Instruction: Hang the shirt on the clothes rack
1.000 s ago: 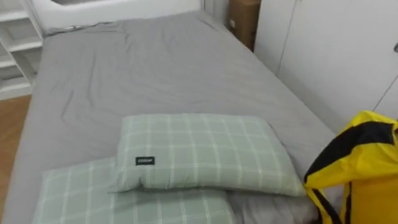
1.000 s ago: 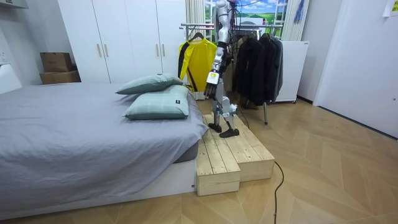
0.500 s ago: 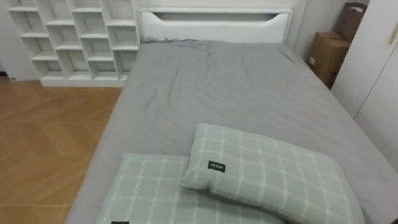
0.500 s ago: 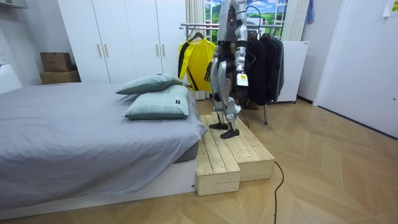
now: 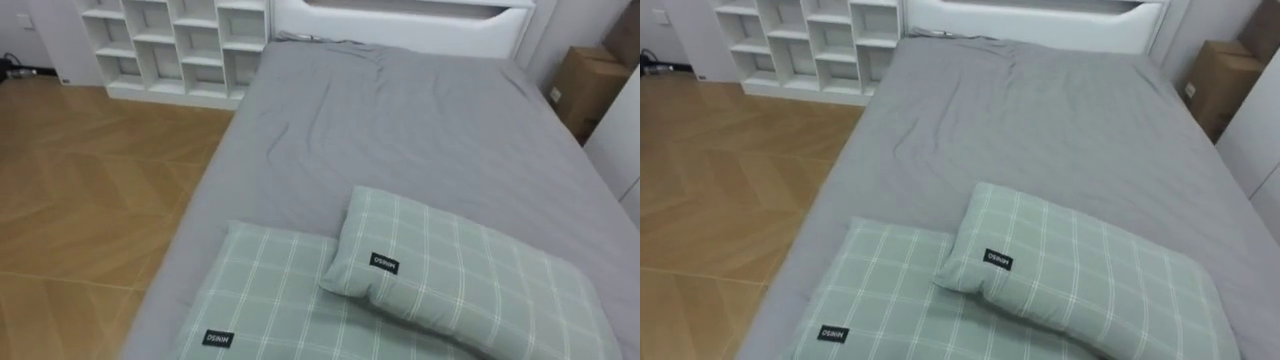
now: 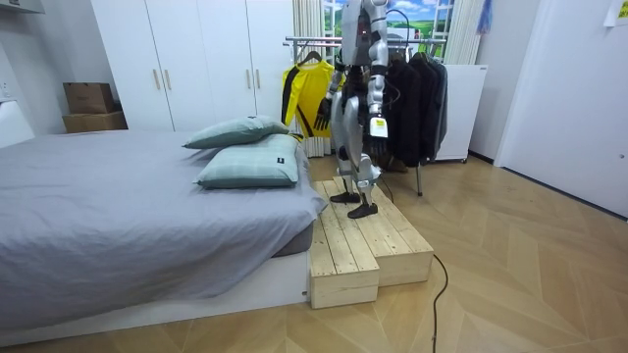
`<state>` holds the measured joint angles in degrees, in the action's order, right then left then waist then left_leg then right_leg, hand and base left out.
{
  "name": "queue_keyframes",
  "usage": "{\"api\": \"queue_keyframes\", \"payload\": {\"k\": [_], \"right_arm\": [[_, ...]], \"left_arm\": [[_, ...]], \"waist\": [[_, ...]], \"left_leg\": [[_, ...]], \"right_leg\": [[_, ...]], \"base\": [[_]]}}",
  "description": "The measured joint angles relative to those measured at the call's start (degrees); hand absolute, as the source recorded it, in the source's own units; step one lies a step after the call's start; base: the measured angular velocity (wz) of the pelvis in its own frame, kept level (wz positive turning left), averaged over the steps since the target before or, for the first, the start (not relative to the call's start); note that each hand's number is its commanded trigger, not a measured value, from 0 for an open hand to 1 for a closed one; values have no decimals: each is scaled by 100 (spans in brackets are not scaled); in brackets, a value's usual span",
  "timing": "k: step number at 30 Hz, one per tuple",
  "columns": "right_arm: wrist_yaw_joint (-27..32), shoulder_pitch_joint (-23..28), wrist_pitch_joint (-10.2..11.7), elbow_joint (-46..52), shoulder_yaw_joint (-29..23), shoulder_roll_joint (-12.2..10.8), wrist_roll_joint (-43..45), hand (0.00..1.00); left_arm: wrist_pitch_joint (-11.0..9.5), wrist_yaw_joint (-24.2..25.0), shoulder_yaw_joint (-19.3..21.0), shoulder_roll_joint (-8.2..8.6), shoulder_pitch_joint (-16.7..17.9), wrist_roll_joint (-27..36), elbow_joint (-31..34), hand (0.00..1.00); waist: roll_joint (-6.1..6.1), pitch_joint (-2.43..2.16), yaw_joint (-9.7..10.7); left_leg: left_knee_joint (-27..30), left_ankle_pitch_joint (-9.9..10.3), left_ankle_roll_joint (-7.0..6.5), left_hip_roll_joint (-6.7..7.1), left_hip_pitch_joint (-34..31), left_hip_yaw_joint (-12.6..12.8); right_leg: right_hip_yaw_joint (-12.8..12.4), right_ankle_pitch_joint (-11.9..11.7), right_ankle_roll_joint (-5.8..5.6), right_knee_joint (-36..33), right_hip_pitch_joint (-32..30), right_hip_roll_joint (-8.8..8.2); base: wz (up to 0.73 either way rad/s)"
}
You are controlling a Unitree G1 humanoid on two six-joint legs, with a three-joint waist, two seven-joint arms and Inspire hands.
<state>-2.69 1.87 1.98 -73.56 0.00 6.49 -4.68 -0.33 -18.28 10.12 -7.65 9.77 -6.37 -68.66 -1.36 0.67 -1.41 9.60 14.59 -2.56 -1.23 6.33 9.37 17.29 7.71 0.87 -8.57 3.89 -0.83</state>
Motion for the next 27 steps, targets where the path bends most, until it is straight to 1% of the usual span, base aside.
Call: {"api": "queue_keyframes", "payload": {"k": [2, 3, 4, 5, 7, 13, 16, 19, 21, 24, 27], "right_arm": [[-2, 1, 71, -8, 97, 1, -22, 0], [-4, 2, 102, -21, 113, 0, -59, 0], [-43, 17, 111, -33, 122, 0, -141, 0], [-124, 33, 123, -71, 125, 0, -233, 0], [-204, 34, 124, -191, 130, -1, -392, 0], [-450, 85, 94, -279, 95, 0, -688, 0], [-527, 96, 79, -300, 102, -6, -829, 0], [-576, 83, 38, -329, 101, -6, -874, 0], [-589, 81, 29, -336, 112, -6, -873, 0], [-621, 26, -62, -401, 112, -7, -873, 0], [-623, -18, -87, -425, 115, -8, -871, 0]], "left_arm": [[-45, 78, -202, 16, -70, 0, 135, 0], [-55, 121, -237, 19, -79, 2, 151, 0], [-57, 186, -284, 32, -94, 2, 154, 0], [-59, 254, -324, 42, -95, 2, 147, 0], [-58, 285, -337, 61, -64, 4, 139, 0], [-47, 292, -318, 122, 136, 1, 52, 0], [14, 315, -321, 146, 206, -8, -108, 0], [128, 405, -325, 150, 261, -59, -217, 0], [257, 502, -350, 147, 324, -63, -215, 0], [363, 591, -355, 150, 323, -65, -206, 0], [423, 653, -355, 147, 319, -67, -201, 0]], "waist": [[3, -14, 15], [3, -28, 20], [11, -57, 38], [17, -74, 58], [10, -81, 79], [14, -79, 103], [16, -75, 98], [11, -71, 100], [4, -66, 101], [-3, -61, 102], [-5, -55, 102]], "left_leg": [[5, -1, 0, -1, -8, -17], [8, -1, 0, -1, -8, -18], [23, -1, 0, 0, -3, -34], [28, -1, 0, 2, 14, -54], [26, -2, 1, 10, 47, -57], [9, -2, 1, 2, 48, -79], [13, -2, 1, -2, 40, -102], [15, -2, 2, 1, 27, -149], [19, -2, 2, 8, 27, -189], [22, -2, 2, 18, 28, -214], [21, -2, 1, 19, 28, -217]], "right_leg": [[-1, 0, -1, 4, 0, 2], [0, 0, -1, 6, 0, 2], [3, 0, -1, 14, 14, 1], [2, 0, -1, 21, 40, 1], [-3, 0, -4, 83, 101, 0], [14, -1, -8, 80, 116, 13], [25, -1, -8, 82, 119, 18], [43, -1, -8, 84, 126, 14], [39, 4, -16, 86, 146, 6], [32, 16, -36, 88, 163, 5], [31, 17, -38, 88, 164, 5]], "base": [[6], [0], [6], [8], [5], [0], [4], [7], [11], [6], [0]]}}
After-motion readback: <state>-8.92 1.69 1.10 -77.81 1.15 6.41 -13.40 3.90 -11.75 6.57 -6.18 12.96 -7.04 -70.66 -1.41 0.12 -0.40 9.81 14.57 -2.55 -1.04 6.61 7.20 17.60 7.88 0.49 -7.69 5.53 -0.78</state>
